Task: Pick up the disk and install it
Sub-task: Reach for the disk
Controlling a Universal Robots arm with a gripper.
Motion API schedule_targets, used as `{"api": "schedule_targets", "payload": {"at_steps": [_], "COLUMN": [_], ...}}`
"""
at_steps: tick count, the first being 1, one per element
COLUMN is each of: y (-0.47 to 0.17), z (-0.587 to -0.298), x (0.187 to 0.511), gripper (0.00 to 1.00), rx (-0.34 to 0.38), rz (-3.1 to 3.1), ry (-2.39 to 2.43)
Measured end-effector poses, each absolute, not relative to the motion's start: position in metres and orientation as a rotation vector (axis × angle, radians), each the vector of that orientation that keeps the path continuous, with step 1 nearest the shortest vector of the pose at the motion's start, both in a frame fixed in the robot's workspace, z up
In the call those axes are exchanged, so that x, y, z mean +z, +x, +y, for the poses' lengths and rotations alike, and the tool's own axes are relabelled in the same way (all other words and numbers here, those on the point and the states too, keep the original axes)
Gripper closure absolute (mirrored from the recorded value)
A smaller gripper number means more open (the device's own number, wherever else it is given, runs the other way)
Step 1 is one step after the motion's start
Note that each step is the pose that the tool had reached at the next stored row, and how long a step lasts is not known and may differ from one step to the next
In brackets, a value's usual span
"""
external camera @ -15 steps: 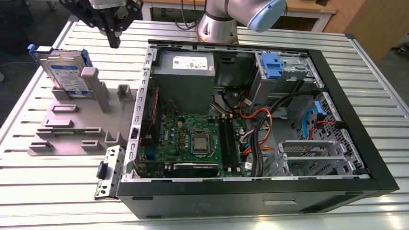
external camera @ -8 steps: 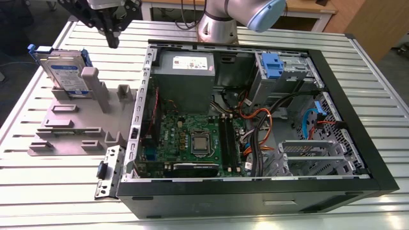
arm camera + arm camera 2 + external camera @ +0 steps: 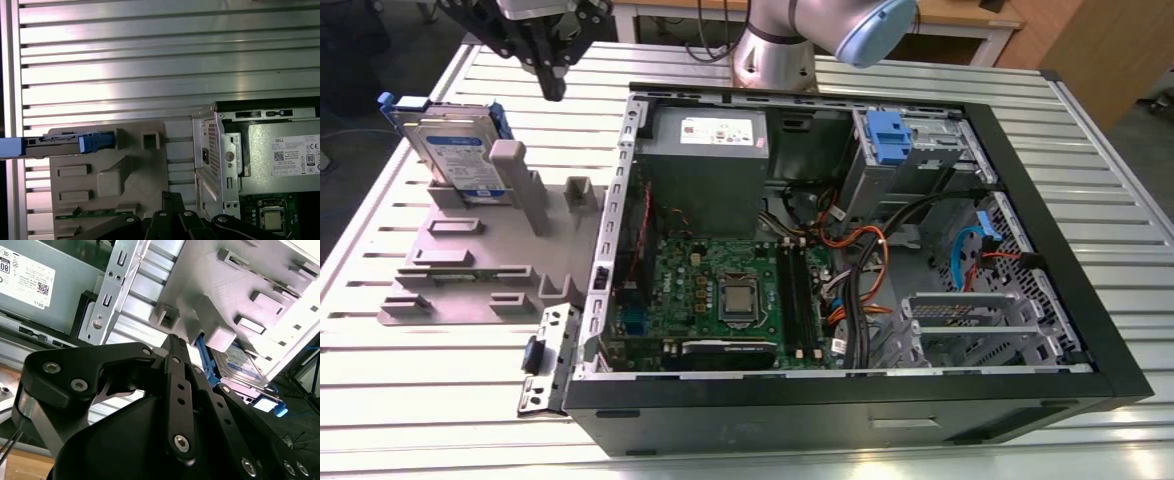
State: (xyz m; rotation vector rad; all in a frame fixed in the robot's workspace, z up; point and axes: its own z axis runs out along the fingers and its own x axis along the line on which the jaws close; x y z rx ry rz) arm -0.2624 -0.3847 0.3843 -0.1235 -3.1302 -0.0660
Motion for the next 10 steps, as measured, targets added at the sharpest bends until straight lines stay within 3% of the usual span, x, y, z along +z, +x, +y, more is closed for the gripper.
{"api": "schedule_targets", "payload": {"at_steps": [10], "y": [-0.2659], "z": [-0.3847], "x": [0.3838], "gripper": [0.89], "rx": [-0.066], "rz": [-3.130], "ry": [-0.124]}}
